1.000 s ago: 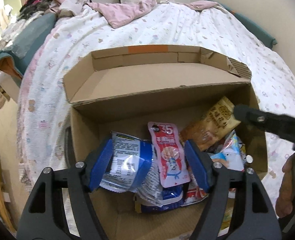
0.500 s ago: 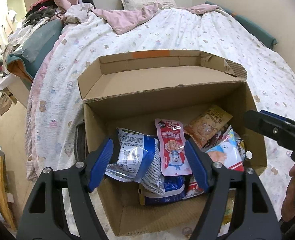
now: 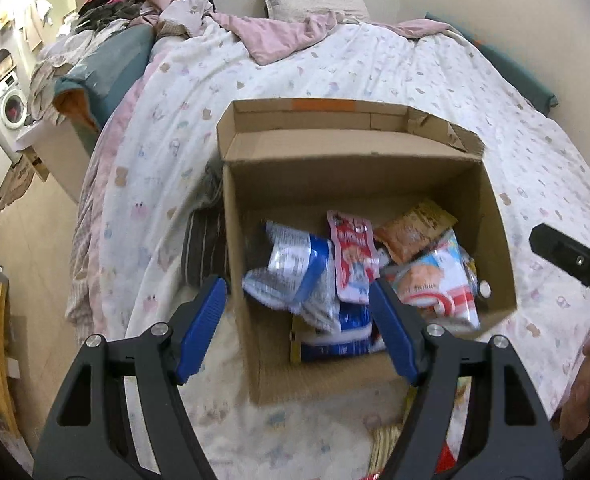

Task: Organize snacks
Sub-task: 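Withdraw both open tools toward the snacks on the duvet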

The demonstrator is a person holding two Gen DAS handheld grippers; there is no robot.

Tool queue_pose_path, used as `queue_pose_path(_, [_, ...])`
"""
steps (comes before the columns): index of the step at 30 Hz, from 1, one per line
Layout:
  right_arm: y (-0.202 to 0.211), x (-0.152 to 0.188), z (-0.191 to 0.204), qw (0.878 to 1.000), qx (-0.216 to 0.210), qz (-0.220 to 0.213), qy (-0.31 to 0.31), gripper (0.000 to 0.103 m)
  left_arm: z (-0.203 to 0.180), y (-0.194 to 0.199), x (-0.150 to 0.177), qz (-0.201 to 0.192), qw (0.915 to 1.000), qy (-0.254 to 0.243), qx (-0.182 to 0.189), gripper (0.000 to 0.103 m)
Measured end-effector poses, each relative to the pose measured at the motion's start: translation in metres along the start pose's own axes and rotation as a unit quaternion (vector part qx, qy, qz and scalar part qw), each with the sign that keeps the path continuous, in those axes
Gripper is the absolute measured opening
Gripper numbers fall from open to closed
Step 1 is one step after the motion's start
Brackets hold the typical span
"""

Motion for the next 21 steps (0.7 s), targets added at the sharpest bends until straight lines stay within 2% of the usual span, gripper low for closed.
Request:
queue_pose_path(9, [0.033,0.038,0.0,1.0,-0.001,0.021,0.015,0.085,-0.002,0.035,0.04,0.003,0.9999,-0.012,0.001,0.071])
queue_pose_path(12, [0.05,0.049,0.0,1.0,-0.004,0.009,0.014,0.085,-0.004,0.042,0.054,0.009,0.9999,-0.008,0.01,0.071])
queue_pose_path(18, [0.065,0.064,-0.01,1.0,-0.005,0.01,0.003,0.085,-0.001,0.043,0.073,0.027,0.9994,0.013,0.019,0.071])
queue_pose_path(21, [0.073,0.068,-0.019,1.0,0.008,0.003,0.002,0.085,0.001,0.041,0.08,0.032,0.9994,0.009,0.012,0.071])
Point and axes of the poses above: each gripper's, at about its wrist camera, not at the fingertips, and y roughly against the way its jaws point, z to its left, x to its underside, the point moved 4 cm from there along -y, roughly the way its jaws point, and after that the axes turned 4 degrees about -z, right-handed, at the moved point
